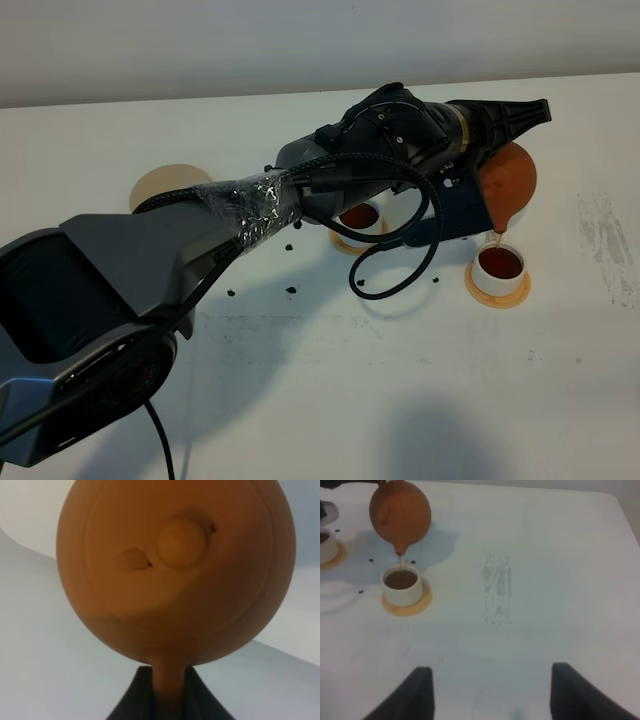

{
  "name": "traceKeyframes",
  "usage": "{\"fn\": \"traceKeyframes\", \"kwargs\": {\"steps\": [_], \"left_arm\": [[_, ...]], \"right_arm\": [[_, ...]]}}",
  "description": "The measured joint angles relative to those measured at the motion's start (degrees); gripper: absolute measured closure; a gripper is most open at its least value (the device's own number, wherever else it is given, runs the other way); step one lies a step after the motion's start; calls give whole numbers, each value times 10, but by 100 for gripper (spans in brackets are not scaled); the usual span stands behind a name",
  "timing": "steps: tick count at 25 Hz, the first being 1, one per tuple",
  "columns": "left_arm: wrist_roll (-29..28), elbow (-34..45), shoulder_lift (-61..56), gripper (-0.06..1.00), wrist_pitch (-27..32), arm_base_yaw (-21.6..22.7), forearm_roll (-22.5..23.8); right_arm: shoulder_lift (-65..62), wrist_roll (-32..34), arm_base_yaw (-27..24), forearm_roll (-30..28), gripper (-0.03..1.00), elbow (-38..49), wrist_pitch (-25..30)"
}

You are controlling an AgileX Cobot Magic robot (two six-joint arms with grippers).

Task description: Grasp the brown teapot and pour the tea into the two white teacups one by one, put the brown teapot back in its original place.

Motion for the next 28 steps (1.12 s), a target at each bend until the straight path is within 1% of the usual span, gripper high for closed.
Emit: {"fn": "traceKeyframes", "kwargs": {"steps": [3, 5, 11, 17, 20, 25, 28], "left_arm": [[-10, 0, 0, 85, 3, -1, -18], [-36, 0, 0, 85, 8, -2, -29], [-138, 0, -2, 85, 41, 0, -36], [-231, 0, -18, 85, 92, 13, -37], [-296, 0, -26, 85, 115, 21, -42], [-359, 0, -46, 85, 178, 26, -81], [-388, 0, -65, 85, 238, 26, -107]], "right_arm": [[0, 0, 0, 0, 45, 0, 0], [0, 0, 0, 0, 45, 0, 0], [0, 0, 0, 0, 45, 0, 0], [0, 0, 0, 0, 45, 0, 0], [0, 0, 0, 0, 45, 0, 0], [0, 0, 0, 0, 45, 0, 0], [0, 0, 0, 0, 45, 0, 0]]}}
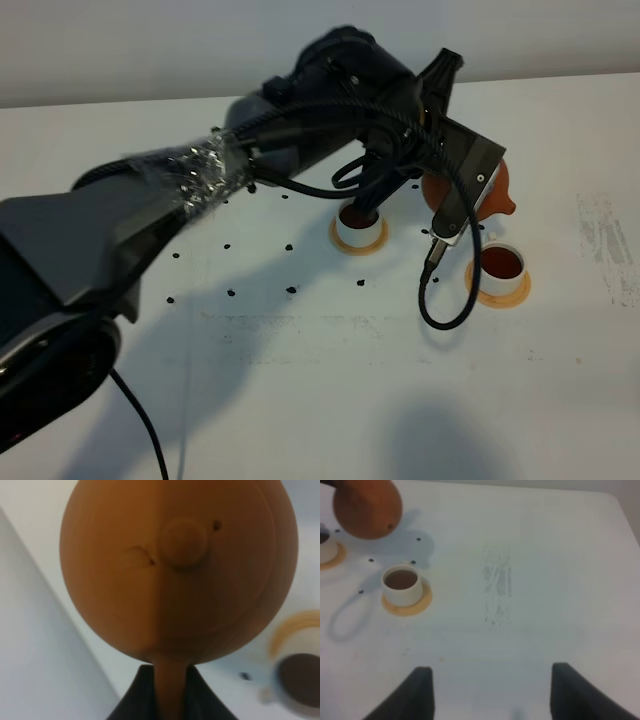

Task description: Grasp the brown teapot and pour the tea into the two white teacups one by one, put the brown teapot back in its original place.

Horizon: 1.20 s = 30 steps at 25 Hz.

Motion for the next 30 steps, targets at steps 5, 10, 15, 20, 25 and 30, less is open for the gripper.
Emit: {"fn": "traceKeyframes", "kwargs": {"steps": [5, 10, 15, 20, 25, 30], "left_arm": [[-32, 0, -31, 85, 107, 1, -49], [-77, 0, -43, 85, 202, 5, -67], [-136, 4, -43, 85, 234, 16, -88], [-192, 32, -43, 85, 245, 25, -91], [-207, 60, -44, 85, 209, 35, -114], [-217, 83, -44, 85, 159, 35, -132]], "right_arm": [[0, 0, 0, 0, 45, 0, 0], [0, 0, 0, 1, 45, 0, 0], [0, 0, 0, 1, 45, 0, 0], [0, 0, 0, 1, 45, 0, 0], [0, 0, 0, 1, 45, 0, 0], [0, 0, 0, 1, 45, 0, 0]]}}
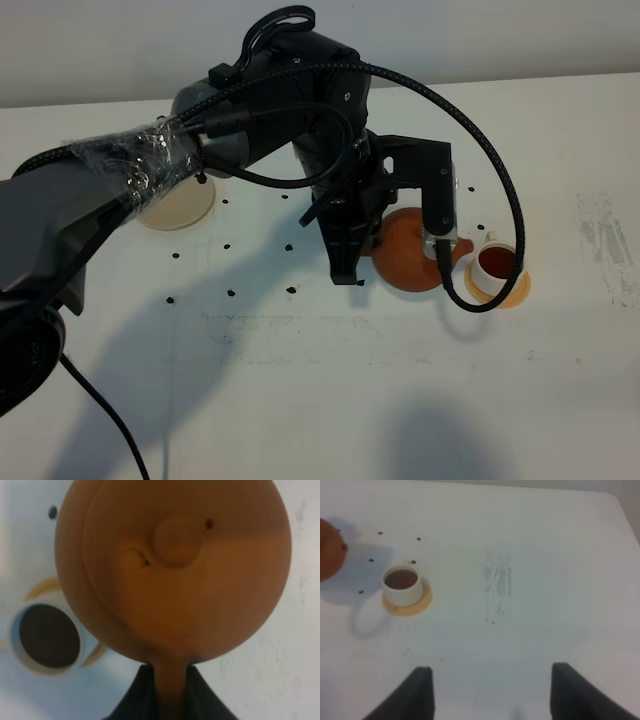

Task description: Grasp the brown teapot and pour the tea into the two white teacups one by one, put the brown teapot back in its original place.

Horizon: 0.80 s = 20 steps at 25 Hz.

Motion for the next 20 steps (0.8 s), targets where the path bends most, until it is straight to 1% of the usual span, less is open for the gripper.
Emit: {"fn": "traceKeyframes", "kwargs": {"steps": [7, 10, 20], "left_arm": [[-8, 33, 0, 85, -33, 0, -3], [-8, 42, 0, 85, -45, 0, -14], [-13, 43, 1, 85, -64, 0, -20]], "right_arm": [[0, 0, 0, 0, 45, 0, 0], [0, 0, 0, 0, 45, 0, 0], [0, 0, 0, 0, 45, 0, 0]]}}
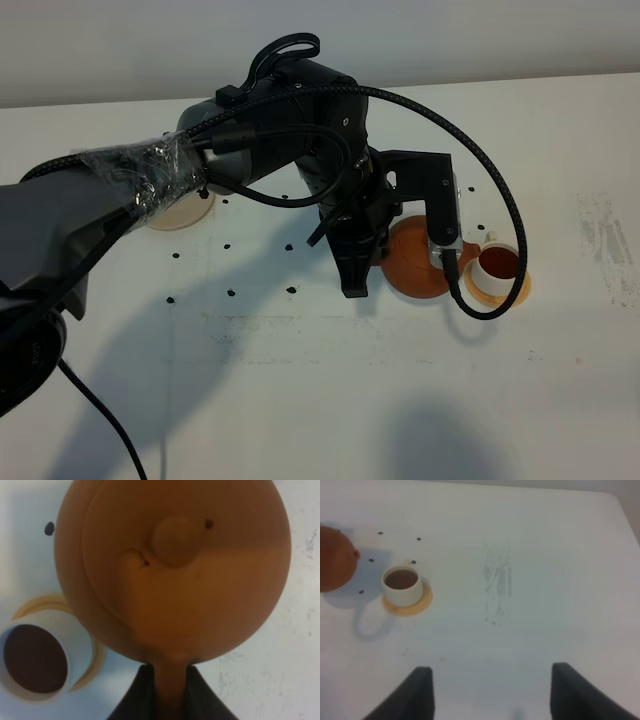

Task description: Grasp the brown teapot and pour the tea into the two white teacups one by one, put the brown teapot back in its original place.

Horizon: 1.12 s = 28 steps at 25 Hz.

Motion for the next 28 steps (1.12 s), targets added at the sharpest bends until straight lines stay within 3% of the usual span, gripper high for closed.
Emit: {"fn": "traceKeyframes", "kwargs": {"steps": [13, 28], "left_arm": [[11, 97, -25, 85, -109, 0, -3], [12, 101, 6, 85, -129, 0, -24]], "right_arm": [[0, 0, 0, 0, 45, 0, 0], [0, 0, 0, 0, 45, 0, 0]]}}
